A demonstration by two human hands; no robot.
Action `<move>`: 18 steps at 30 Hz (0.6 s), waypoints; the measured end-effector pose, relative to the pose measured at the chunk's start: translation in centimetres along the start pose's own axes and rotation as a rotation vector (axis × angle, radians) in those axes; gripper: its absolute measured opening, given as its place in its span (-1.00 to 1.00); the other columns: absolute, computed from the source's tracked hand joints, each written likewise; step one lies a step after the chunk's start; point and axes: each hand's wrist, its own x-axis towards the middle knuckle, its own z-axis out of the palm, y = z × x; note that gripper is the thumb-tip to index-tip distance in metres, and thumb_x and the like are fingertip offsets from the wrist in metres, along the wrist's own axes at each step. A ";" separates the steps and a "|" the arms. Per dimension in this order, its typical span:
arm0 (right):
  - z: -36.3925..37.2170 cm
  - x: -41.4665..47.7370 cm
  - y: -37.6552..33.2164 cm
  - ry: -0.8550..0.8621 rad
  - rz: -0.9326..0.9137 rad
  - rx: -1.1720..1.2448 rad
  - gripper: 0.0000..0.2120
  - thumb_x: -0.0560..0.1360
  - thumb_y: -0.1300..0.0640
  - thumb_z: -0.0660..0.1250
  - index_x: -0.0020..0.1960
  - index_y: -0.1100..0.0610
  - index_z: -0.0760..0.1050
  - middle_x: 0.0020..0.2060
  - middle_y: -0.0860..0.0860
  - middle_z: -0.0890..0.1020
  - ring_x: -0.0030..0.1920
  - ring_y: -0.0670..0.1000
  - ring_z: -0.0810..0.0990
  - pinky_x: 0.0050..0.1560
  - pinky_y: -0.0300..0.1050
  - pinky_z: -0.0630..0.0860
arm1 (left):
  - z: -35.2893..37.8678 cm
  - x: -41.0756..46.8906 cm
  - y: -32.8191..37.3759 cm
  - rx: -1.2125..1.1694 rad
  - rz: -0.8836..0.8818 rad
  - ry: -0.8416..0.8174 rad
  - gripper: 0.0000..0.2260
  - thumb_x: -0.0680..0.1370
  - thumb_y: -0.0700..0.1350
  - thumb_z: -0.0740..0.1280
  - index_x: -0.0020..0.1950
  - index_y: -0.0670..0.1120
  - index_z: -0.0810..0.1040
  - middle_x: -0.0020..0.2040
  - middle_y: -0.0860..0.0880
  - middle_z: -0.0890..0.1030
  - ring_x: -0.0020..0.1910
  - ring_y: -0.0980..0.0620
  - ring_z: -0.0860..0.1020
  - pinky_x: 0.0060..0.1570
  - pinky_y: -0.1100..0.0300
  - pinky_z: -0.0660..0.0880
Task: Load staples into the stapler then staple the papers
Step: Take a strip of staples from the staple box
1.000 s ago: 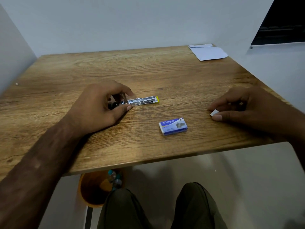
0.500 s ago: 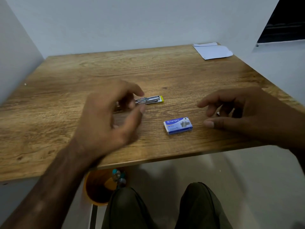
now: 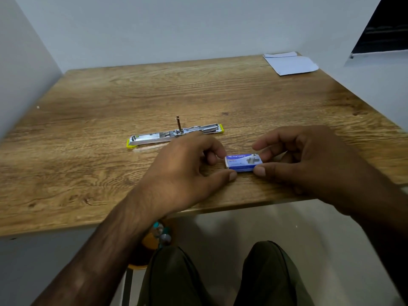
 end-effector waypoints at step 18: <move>-0.2 -0.2 -1.0 -0.053 0.116 0.182 -0.72 0.41 0.27 0.54 -0.01 -0.07 0.68 -0.27 -0.08 0.72 -0.56 -0.13 0.54 -0.57 -0.31 0.42 | -0.8 0.6 -1.0 -0.134 -0.046 -0.089 -0.70 0.31 0.15 0.60 -0.09 0.10 0.61 -0.24 0.15 0.55 -0.33 0.23 0.45 -0.31 0.23 0.45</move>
